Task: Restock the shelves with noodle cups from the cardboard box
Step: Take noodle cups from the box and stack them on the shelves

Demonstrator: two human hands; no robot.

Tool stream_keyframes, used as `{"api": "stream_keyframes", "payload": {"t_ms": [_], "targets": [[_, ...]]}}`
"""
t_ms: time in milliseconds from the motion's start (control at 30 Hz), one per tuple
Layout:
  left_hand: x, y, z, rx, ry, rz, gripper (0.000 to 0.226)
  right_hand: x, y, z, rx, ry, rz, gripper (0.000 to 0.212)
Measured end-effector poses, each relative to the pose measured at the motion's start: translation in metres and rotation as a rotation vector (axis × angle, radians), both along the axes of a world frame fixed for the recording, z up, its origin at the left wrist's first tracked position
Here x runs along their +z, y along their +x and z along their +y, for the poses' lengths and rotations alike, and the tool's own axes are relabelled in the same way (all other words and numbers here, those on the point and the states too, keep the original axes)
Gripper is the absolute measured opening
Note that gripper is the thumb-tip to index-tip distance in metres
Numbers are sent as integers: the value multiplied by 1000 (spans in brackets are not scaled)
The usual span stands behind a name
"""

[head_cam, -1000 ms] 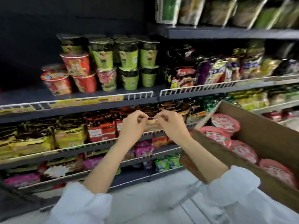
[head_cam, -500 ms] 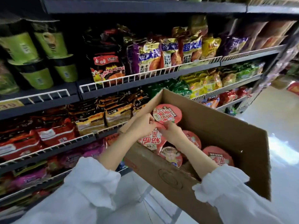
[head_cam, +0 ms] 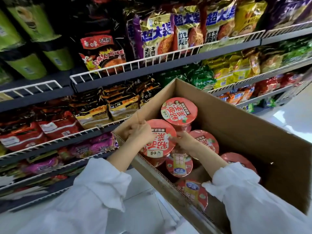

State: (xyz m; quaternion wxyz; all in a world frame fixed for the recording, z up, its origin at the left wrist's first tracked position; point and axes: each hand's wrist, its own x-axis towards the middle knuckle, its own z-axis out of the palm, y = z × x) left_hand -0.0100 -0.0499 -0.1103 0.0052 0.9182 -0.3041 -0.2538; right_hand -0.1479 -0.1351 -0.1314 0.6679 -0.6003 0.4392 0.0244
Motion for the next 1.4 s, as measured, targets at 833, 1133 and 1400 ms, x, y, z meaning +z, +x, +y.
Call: {"api": "stream_keyframes", "payload": {"t_ms": [833,1133,1400], "targets": [[61,2,-77,186,-813,225,30,58,-18,-84,-526,-91,-313,49],[44,-8,-79,592,-562,886,66,42,-3,-88,-470,148,-326,40],[35,0,-77,481,-689,963,41,39,-2,-90,-456,95,-315,28]]}}
